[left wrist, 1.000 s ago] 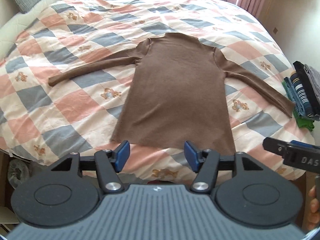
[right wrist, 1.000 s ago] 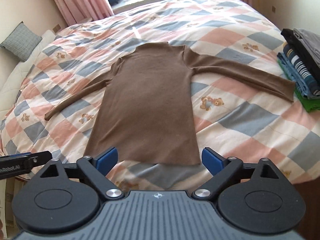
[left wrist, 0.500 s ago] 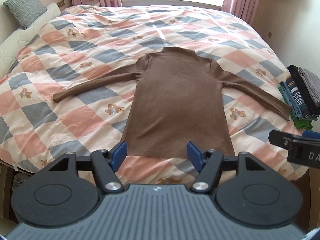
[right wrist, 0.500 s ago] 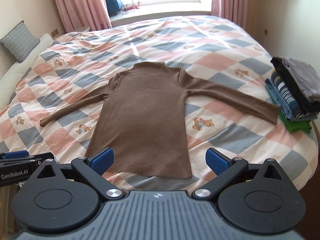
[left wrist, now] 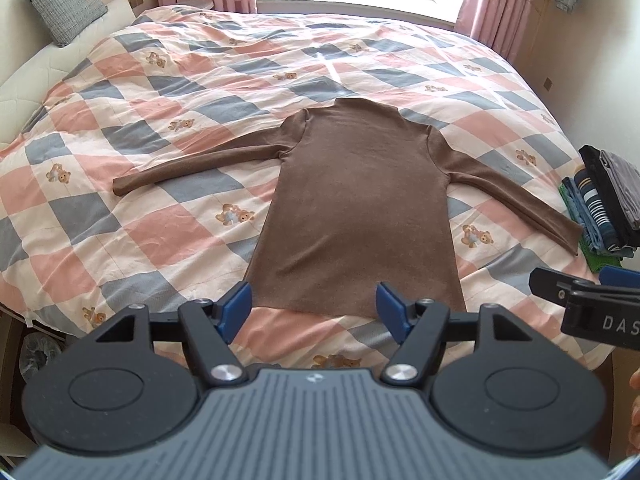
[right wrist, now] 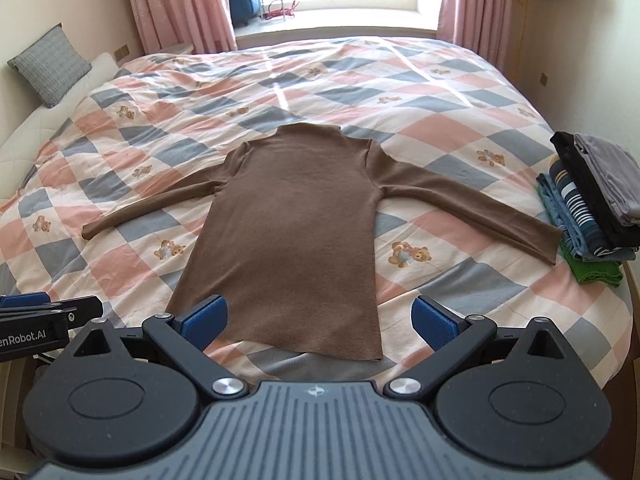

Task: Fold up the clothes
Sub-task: 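Lift both grippers away from the flattened brown shirt, then grasp the sleeve cuff nearest the left gripper and lift it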

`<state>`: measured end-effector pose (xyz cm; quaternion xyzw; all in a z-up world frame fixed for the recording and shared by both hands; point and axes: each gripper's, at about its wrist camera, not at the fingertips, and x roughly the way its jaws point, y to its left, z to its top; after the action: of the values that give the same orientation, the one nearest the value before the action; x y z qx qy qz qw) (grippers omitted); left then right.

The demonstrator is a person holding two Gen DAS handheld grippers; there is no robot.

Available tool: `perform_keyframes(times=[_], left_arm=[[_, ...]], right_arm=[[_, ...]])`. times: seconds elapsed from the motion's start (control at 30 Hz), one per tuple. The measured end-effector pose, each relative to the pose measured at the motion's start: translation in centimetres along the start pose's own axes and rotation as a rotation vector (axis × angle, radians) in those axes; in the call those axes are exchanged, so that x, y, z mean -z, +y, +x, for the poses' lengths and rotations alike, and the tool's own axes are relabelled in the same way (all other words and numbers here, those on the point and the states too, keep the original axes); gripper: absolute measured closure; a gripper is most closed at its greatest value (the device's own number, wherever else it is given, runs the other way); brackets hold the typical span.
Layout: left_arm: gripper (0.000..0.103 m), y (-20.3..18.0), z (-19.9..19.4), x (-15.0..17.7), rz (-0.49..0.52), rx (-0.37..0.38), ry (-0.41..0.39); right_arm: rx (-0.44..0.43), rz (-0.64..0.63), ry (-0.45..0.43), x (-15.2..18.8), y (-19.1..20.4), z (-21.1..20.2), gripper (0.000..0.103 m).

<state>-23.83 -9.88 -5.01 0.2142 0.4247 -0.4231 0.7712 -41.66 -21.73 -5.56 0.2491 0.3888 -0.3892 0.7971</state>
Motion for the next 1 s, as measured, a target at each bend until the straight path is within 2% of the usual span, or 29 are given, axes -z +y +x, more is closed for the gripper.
perform_keyframes(times=[0.17,0.33,0.53,0.6,0.67,0.77,0.87,1.0], left_arm=[[0.036,0.7,1.9,-1.6,0.005,0.013,0.013],[0.036,2.3,5.1,-5.0,-0.001,0.039,0.026],[0.032,5.9,9.4,-10.2,-0.029,0.069,0.034],[0.029,8.0,11.1,-11.4,-0.066,0.081,0.036],[0.024,10.8,13.3,-12.1,-0.134,0.097,0.045],[0.023,15.9,17.6,-12.2,-0.284,0.105,0.078],[0.023,22.5,22.5,-11.2,-0.511,0.102,0.118],[0.023,31.7,28.4,-10.0,-0.836,0.074,0.106]], right_arm=[[0.015,0.001,0.011,-1.5,0.7,1.7,0.002],[0.046,0.005,0.022,-4.4,1.9,4.4,0.002],[0.076,0.005,0.044,-8.6,4.3,8.4,0.002],[0.071,0.016,0.082,-9.4,5.0,10.4,0.002],[0.063,0.029,0.131,-10.1,5.5,12.5,0.002],[0.071,0.032,0.215,-10.4,6.8,15.9,0.002],[0.087,0.008,0.309,-10.0,8.2,19.4,0.002],[0.100,-0.030,0.435,-8.9,10.1,23.6,0.002]])
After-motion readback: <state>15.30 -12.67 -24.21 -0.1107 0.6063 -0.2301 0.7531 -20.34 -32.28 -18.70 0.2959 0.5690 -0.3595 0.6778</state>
